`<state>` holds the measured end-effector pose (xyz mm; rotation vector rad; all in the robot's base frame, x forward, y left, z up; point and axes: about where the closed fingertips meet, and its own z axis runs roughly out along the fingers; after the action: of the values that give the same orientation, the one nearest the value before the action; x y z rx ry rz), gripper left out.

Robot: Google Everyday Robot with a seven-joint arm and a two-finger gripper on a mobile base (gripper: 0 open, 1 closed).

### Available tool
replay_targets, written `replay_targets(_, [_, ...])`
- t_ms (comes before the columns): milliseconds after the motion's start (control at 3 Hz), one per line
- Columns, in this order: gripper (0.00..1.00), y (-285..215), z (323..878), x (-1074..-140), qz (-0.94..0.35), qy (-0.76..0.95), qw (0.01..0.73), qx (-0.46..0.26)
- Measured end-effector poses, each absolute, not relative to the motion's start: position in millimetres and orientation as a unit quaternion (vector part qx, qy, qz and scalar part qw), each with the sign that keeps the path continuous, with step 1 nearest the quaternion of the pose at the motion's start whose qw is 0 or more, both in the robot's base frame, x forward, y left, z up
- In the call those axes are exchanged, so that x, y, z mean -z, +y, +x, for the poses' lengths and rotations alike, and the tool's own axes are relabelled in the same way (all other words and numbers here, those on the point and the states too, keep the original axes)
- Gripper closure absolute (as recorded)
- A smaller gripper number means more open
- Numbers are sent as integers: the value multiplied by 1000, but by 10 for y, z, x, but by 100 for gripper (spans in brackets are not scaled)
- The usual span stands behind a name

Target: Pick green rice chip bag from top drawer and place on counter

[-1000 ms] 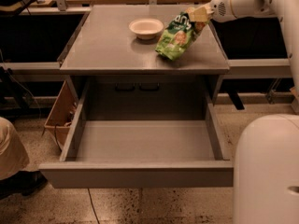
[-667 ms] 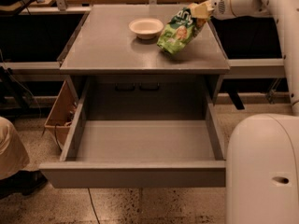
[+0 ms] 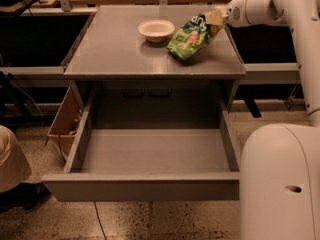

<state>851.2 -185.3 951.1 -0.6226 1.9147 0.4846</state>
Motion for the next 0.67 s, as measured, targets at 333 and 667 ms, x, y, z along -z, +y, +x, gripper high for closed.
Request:
replay_targets(333, [36, -1832, 8514, -9399, -254, 801, 501, -207])
replay_targets(667, [5, -1798, 8502, -9335, -255, 804, 494, -211])
